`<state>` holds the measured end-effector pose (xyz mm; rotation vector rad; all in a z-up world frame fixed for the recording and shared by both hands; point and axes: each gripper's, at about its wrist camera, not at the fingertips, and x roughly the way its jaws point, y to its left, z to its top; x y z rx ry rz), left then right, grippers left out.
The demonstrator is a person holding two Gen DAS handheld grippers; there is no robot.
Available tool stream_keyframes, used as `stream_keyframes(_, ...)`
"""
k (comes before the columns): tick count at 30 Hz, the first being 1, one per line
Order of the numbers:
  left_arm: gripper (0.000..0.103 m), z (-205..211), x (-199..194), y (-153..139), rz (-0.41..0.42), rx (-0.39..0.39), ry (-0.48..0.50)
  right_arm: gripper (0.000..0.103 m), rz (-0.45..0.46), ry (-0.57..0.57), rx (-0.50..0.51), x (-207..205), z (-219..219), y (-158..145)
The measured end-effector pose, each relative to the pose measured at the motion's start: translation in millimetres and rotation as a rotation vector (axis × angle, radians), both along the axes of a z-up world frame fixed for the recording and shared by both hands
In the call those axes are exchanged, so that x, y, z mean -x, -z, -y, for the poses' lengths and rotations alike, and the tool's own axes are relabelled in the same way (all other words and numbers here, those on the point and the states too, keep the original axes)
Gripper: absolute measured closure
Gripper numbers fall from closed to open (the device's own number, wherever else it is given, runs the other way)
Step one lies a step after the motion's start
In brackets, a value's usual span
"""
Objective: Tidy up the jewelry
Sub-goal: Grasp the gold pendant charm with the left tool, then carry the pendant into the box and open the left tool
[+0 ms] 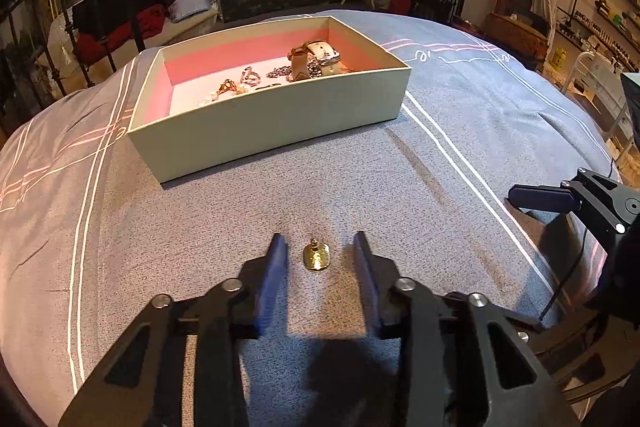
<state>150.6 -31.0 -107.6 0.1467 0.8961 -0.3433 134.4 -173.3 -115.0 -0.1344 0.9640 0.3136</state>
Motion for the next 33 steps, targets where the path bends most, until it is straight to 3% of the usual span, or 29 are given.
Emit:
stream_keyframes(2, 0.089, 2, 2, 0, 0.004, 0.004, 0.018, 0.007, -0.004, -0.005, 0.004, -1, -2, 1)
stream_keyframes(6, 0.092, -1, 3, 0, 0.001, 0.025, 0.015, 0.007, -0.029, -0.057, 0.004, -12, -13, 0)
stream_keyframes(13, 0.092, -26, -3, -2, -0.035, 0.123, -0.087, 0.007, -0.024, -0.146, 0.067, -38, -43, -1)
stream_keyframes(27, 0.092, -41, -3, -5, -0.032, 0.123, -0.144, 0.006, -0.089, -0.134, 0.016, -54, -46, 6)
stream_keyframes(29, 0.092, -41, -3, -6, -0.035, 0.119, -0.149, 0.017, -0.080, -0.137, 0.008, -52, -47, 4)
stream_keyframes(31, 0.092, -42, -3, -7, -0.036, 0.124, -0.153, 0.061, -0.073, -0.154, -0.014, -51, -48, -1)
stream_keyframes(33, 0.092, -42, -3, -7, -0.037, 0.122, -0.157, 0.092, -0.074, -0.169, -0.039, -49, -50, -6)
